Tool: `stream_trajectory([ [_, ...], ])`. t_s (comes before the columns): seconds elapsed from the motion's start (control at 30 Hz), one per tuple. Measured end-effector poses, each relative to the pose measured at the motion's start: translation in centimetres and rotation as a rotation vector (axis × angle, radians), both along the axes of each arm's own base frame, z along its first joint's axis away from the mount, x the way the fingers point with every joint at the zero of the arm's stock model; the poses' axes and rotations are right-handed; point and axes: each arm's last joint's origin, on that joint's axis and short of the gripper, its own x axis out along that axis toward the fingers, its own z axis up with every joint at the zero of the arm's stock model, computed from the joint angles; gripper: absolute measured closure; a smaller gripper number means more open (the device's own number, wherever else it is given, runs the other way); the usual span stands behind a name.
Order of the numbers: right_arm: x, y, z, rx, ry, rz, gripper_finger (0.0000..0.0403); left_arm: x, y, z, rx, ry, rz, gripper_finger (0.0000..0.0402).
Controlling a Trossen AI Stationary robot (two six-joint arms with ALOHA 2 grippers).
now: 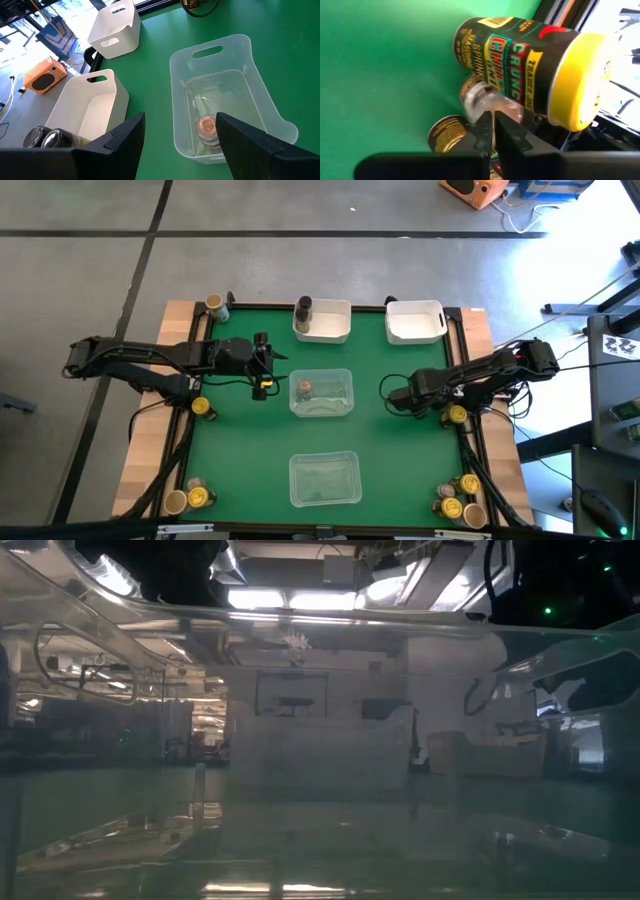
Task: Sort spices by type
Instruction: Put the middle right transparent seasoning bottle into the center transparent bin
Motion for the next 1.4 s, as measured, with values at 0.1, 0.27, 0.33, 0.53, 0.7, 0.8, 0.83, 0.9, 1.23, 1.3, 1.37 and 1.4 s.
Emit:
stream_trajectory([
  [0.1,-0.3,-0.1,0.1,-0.019,0.032,0.016,0.0382,0.0,0.0,0.0,-0.001,0.000,0.000,0.0171],
  [0.27,-0.6,-0.1,-0.1,-0.016,0.056,0.013,0.0382,-0.1,0.0,-0.1,-0.003,0.010,0.001,0.0171],
  [0.33,-0.6,-0.1,-0.1,-0.012,0.056,0.011,0.0382,-0.1,0.0,-0.1,-0.003,0.016,0.001,0.0171],
  [0.53,-1.0,-0.2,0.0,-0.033,0.089,-0.015,0.0382,-0.1,0.0,-0.1,-0.003,0.015,0.002,0.0171],
  [0.7,-1.4,-0.2,-0.3,-0.049,0.115,-0.052,0.0382,-0.1,0.0,-0.1,-0.004,0.015,0.002,0.0171],
  [0.8,-1.7,-0.2,-0.9,-0.035,0.116,-0.061,0.0382,-0.1,0.0,-0.1,-0.004,0.016,0.002,0.0171],
  [0.83,-1.7,-0.2,-1.0,-0.035,0.115,-0.062,0.0382,-0.1,0.0,-0.1,-0.004,0.016,0.001,0.0171],
  [0.9,-1.7,-0.2,-0.9,-0.042,0.110,-0.069,0.0382,-0.1,0.0,-0.1,-0.004,0.016,0.002,0.0171],
  [1.23,-1.5,-0.2,-1.5,-0.070,0.148,-0.072,0.0398,-0.1,0.0,-0.1,-0.004,0.016,0.002,0.0171],
  [1.3,-1.4,-0.2,-1.8,-0.070,0.169,-0.071,0.0394,-0.1,0.0,-0.1,-0.004,0.017,0.002,0.0171],
  [1.37,-1.2,-0.1,-2.1,-0.062,0.188,-0.066,0.0389,-0.1,0.0,-0.1,-0.004,0.018,0.002,0.0171],
  [1.4,-1.2,-0.1,-2.2,-0.057,0.197,-0.060,0.0388,-0.1,0.0,-0.2,-0.004,0.021,0.001,0.0171],
])
